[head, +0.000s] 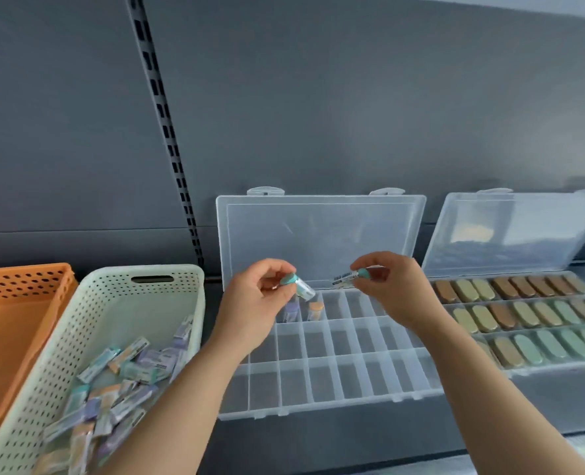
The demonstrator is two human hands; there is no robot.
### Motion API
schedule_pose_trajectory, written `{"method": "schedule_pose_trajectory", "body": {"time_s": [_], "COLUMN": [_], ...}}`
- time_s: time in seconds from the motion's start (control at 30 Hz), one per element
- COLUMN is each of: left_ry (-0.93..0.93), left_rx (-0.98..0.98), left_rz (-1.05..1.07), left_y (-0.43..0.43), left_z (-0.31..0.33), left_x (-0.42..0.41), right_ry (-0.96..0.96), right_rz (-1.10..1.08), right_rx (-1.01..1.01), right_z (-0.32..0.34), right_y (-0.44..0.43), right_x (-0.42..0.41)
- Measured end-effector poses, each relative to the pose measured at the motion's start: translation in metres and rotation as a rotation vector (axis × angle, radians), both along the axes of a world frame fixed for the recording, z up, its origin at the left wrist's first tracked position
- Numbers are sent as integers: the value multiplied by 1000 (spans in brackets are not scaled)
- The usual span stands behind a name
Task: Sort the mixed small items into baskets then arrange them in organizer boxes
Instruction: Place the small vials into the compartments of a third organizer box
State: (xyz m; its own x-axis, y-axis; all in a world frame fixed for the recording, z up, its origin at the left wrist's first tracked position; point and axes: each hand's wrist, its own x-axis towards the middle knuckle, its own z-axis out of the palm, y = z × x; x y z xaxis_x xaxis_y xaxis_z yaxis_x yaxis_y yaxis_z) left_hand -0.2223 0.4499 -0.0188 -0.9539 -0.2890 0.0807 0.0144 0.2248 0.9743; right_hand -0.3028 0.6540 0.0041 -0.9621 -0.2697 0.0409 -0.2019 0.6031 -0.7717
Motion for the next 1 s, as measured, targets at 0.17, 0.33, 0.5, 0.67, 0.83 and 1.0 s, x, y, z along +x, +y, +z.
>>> {"method": "schedule_pose_trajectory", "body": {"time_s": [0.17,0.33,0.5,0.67,0.83,1.0], "left_ry": [-27,-128,-225,-247,-228,-222], "left_rx": [-270,-646,-766,-756,-744,-720], "left_rz": [-42,-82,-97,-107,-106,-99], "left_y": [50,70,76,76,78,75], "left_z": [-23,-44,-48,-46,-47,-44], "left_x": [-43,-59,-60,-58,-57,-52], "right_ry": [11,26,19,12,39,61], "right_rz": [5,26,93,186,271,330], "right_rx": [60,70,111,230,395,472], "right_z": [-15,-31,-43,-51,-55,-60], "right_y": [39,57,60,49,35,28], "right_x": [-22,-34,-40,-39,-39,-39]}}
